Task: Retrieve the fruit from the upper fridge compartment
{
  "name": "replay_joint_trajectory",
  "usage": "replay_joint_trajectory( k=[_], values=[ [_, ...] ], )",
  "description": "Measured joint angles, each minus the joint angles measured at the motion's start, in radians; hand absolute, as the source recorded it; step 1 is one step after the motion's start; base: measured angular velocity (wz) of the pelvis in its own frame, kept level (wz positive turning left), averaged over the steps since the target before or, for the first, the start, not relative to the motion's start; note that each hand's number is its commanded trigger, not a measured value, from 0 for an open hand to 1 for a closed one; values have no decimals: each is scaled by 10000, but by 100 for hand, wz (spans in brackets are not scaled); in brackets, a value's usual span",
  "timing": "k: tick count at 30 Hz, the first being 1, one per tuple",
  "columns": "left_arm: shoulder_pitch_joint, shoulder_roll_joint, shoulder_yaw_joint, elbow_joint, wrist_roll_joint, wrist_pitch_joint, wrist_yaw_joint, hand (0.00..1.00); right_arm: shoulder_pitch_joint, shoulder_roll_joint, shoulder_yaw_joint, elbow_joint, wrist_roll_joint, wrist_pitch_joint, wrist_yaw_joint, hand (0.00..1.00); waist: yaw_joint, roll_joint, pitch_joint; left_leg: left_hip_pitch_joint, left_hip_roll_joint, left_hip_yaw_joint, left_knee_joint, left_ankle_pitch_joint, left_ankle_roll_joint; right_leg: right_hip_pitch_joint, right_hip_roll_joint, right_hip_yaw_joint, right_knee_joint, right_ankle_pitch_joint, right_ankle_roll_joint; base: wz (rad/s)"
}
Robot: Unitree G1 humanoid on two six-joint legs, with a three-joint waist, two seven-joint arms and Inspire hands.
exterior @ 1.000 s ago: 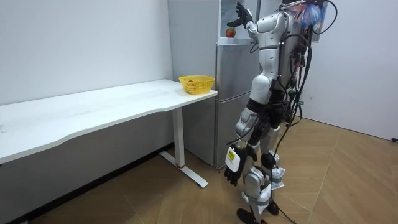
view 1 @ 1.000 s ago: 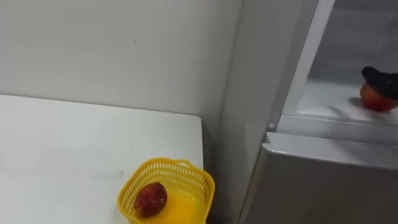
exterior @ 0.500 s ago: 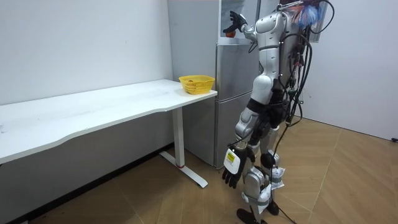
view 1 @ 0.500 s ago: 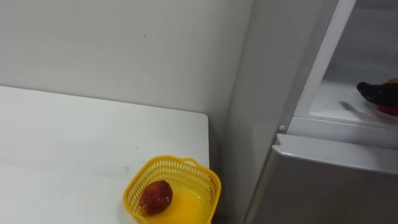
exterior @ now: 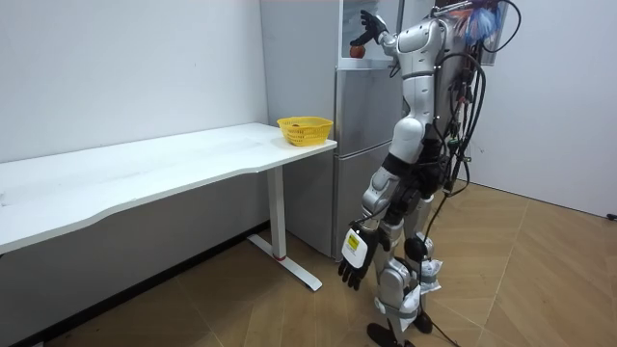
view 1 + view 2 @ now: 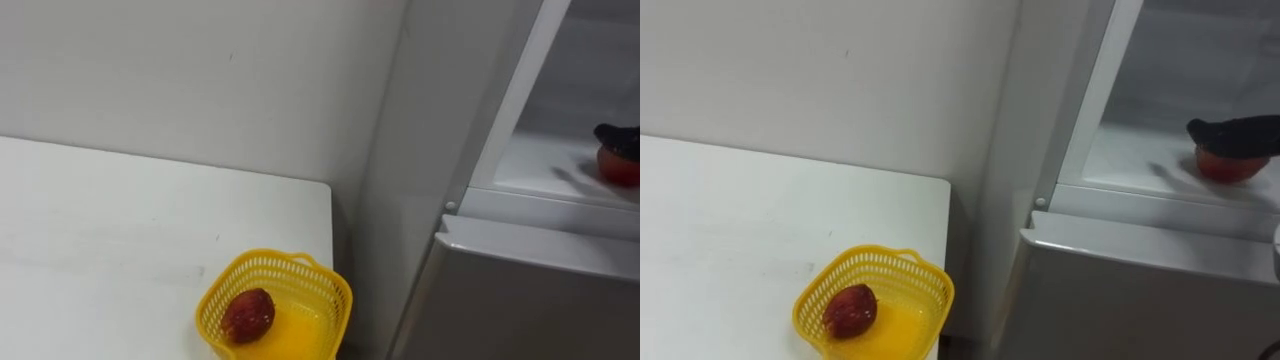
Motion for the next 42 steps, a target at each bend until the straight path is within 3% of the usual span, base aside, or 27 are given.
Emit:
replay_joint_trajectory(
  k=[7, 11, 18, 31, 42],
  values=[
    [48, 5, -60, 96, -43, 6, 135, 0, 1, -1, 13, 510, -156, -1, 23, 0, -8, 9, 10, -79, -15, -56, 183, -2, 3, 23, -27, -109, 2, 0, 0, 3],
    [106, 19, -135, 143, -40, 6, 139, 0, 2, -1, 38, 1011, -160, 1, 345, 0, -25, 104, 83, -148, -23, -110, 191, -4, 4, 5, -36, -159, 11, 0, -1, 3],
    [226, 33, -137, 139, -35, 8, 56, 0, 1, 0, 38, 1481, -72, 128, 663, 0, -24, 241, 25, -149, -25, -168, 217, -1, 1, 42, -41, -228, 17, 1, -2, 2],
    [167, 43, -411, 142, -48, 266, -93, 0, 2, -1, 409, 2003, 1173, 183, 1566, 0, 29, 367, 78, 67, -22, -194, 280, -2, 0, 297, -54, -294, 14, 2, -3, 1],
    [150, 40, -410, 139, -58, 522, -60, 0, 3, -26, 473, 2437, 1330, 207, 2719, 0, -4, 295, 0, 179, -20, -113, 288, -2, 0, 368, -54, -228, 17, 3, -7, -1]
  ],
)
